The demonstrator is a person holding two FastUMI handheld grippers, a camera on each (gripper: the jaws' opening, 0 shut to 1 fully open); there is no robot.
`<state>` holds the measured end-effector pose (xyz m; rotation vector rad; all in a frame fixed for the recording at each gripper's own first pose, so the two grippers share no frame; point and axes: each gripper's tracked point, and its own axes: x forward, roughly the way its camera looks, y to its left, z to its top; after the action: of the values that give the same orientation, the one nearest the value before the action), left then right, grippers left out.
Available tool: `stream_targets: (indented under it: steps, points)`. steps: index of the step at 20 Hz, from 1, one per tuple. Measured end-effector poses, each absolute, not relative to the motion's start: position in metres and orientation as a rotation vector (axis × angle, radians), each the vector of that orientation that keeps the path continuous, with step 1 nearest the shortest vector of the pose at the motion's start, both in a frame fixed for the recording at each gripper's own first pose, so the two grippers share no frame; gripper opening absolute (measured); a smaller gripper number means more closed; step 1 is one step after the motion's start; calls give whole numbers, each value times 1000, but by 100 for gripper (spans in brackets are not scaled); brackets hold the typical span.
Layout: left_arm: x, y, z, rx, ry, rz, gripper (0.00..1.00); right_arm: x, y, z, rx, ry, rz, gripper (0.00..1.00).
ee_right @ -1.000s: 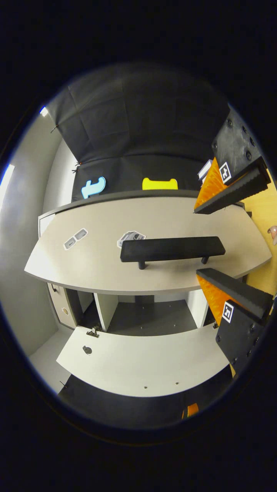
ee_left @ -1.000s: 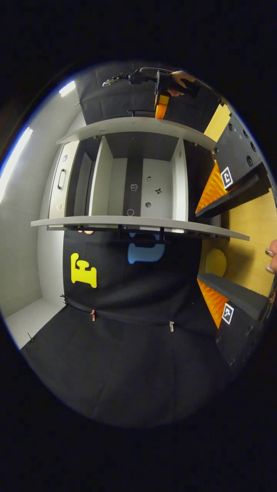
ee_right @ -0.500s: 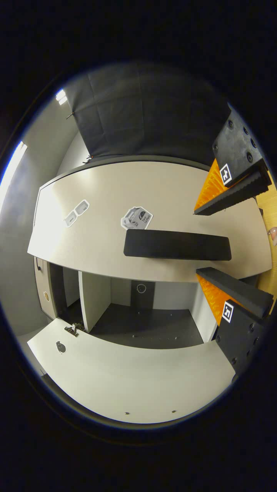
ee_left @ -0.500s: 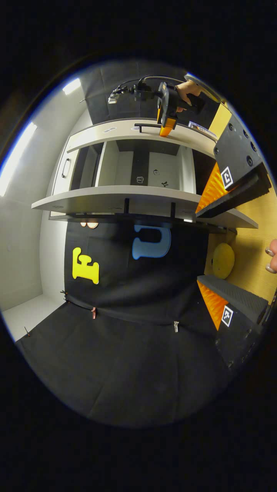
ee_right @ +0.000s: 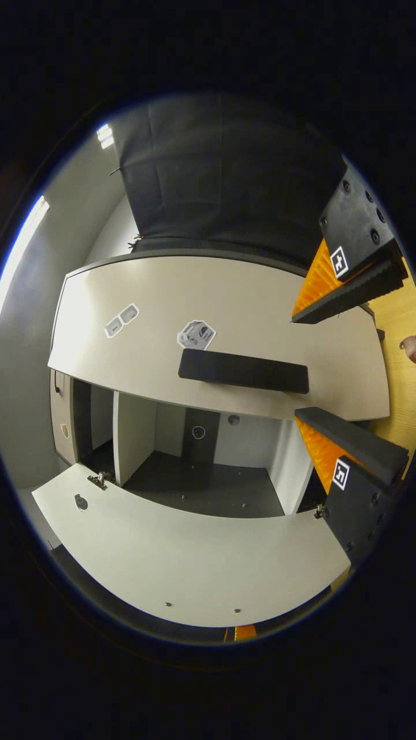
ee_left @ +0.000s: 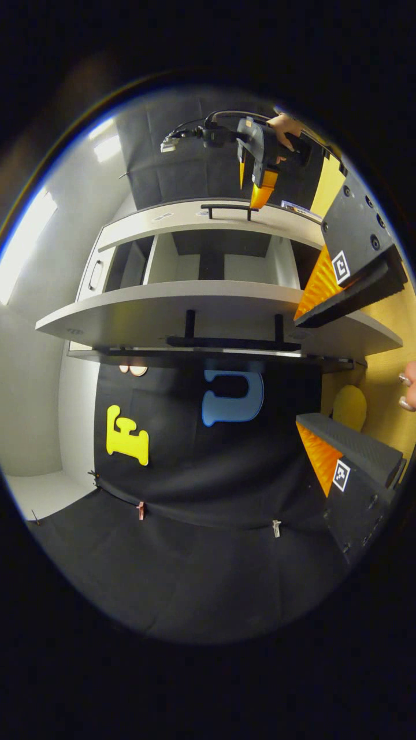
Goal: Grasp the bottle in the cabinet with the left hand and place it on the coaster, then close the right door with the right hand and the left door with the left hand.
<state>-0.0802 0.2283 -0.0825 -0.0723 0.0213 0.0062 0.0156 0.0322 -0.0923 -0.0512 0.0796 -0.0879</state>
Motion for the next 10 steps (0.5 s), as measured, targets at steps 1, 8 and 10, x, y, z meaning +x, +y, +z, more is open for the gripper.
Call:
stream_targets:
  steps: [1,8,10]
  points:
    - [-77,227,-85,-75,23,-5,94,7,28,-95,-44,93,-94,96]
    - [-69,206,-83,-66,32,-55,94,-30,-9,-124,-21,176,-171,96]
    - [-64,189,-83,-63,34,-78,94,-32,-13,-125,7,172,-174,97]
